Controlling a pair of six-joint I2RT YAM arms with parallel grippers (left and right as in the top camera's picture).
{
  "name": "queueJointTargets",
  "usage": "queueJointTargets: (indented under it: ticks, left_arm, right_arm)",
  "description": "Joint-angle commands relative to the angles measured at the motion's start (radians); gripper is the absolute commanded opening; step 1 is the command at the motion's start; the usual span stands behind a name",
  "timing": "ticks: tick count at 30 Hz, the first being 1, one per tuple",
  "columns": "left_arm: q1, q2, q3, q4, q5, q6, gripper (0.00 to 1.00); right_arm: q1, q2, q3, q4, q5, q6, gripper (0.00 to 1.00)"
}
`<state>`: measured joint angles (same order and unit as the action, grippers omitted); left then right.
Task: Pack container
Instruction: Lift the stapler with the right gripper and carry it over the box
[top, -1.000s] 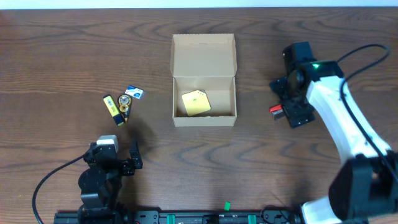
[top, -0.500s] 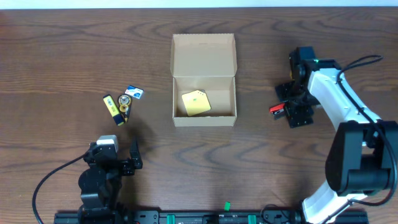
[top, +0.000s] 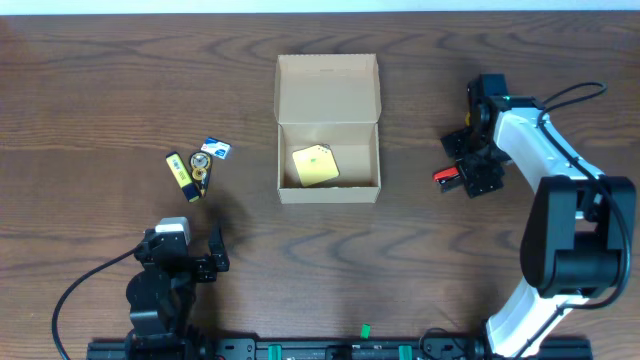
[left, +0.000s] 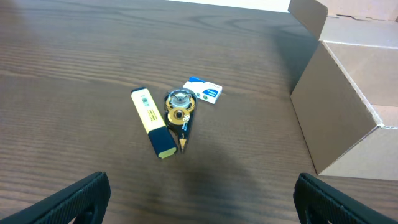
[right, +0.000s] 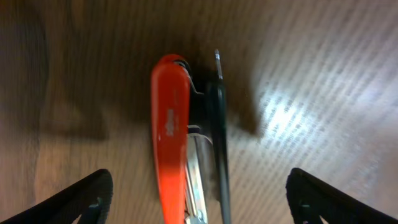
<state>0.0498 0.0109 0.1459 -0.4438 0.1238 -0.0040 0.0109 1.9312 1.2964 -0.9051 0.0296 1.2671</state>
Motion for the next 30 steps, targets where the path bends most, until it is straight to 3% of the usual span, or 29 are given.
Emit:
queueJointTargets:
  ticks: [1, 13, 19, 26, 30]
  left_arm:
    - [0.000, -0.006, -0.019, 0.000, 0.000, -0.008, 0.95]
    - [0.000, -0.006, -0.019, 0.000, 0.000, -0.008, 0.95]
    - [0.000, -0.006, -0.019, 0.000, 0.000, -0.008, 0.95]
    - [0.000, -0.006, -0.019, 0.000, 0.000, -0.008, 0.95]
    - [0.000, -0.006, -0.019, 0.000, 0.000, -0.008, 0.95]
  right_arm:
    - [-0.010, 0.023, -0.003, 0.030, -0.006, -0.035, 0.87]
    - [-0.019, 0.071, -0.003, 0.050, -0.036, -0.026, 0.77]
    - [-0.037, 0.074, -0.003, 0.050, -0.047, -0.026, 0.66]
    - [-0.047, 0.084, -0.003, 0.051, -0.064, -0.026, 0.59]
    - [-0.048, 0.084, -0.003, 0.053, -0.064, -0.026, 0.47]
